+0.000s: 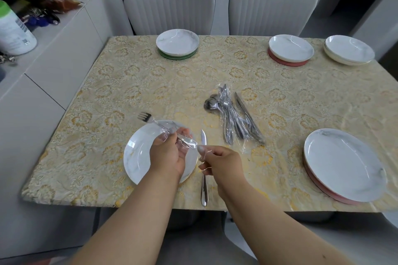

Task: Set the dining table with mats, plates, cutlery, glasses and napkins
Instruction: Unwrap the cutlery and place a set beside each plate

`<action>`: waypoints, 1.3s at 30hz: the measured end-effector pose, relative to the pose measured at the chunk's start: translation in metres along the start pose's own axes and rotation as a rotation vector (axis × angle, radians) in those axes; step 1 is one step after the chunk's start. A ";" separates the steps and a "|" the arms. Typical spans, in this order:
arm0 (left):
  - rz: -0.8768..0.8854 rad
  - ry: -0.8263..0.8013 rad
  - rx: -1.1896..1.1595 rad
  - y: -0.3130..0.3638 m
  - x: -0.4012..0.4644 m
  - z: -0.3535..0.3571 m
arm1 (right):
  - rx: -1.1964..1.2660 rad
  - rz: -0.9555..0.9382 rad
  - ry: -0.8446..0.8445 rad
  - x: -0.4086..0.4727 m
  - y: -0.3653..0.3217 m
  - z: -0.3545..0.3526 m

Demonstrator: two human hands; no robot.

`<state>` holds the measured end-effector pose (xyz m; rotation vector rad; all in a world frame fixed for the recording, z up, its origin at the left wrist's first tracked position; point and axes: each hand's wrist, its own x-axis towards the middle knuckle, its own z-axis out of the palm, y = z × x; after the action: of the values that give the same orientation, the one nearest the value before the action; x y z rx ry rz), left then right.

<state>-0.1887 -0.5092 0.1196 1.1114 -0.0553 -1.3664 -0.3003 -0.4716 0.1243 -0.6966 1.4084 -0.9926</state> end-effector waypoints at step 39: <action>-0.055 0.028 -0.165 0.031 0.023 0.017 | 0.138 0.243 -0.108 -0.012 -0.017 -0.017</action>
<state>-0.1695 -0.5430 0.1362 0.9991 0.1073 -1.3777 -0.3187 -0.4665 0.1437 -0.4582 1.2826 -0.8392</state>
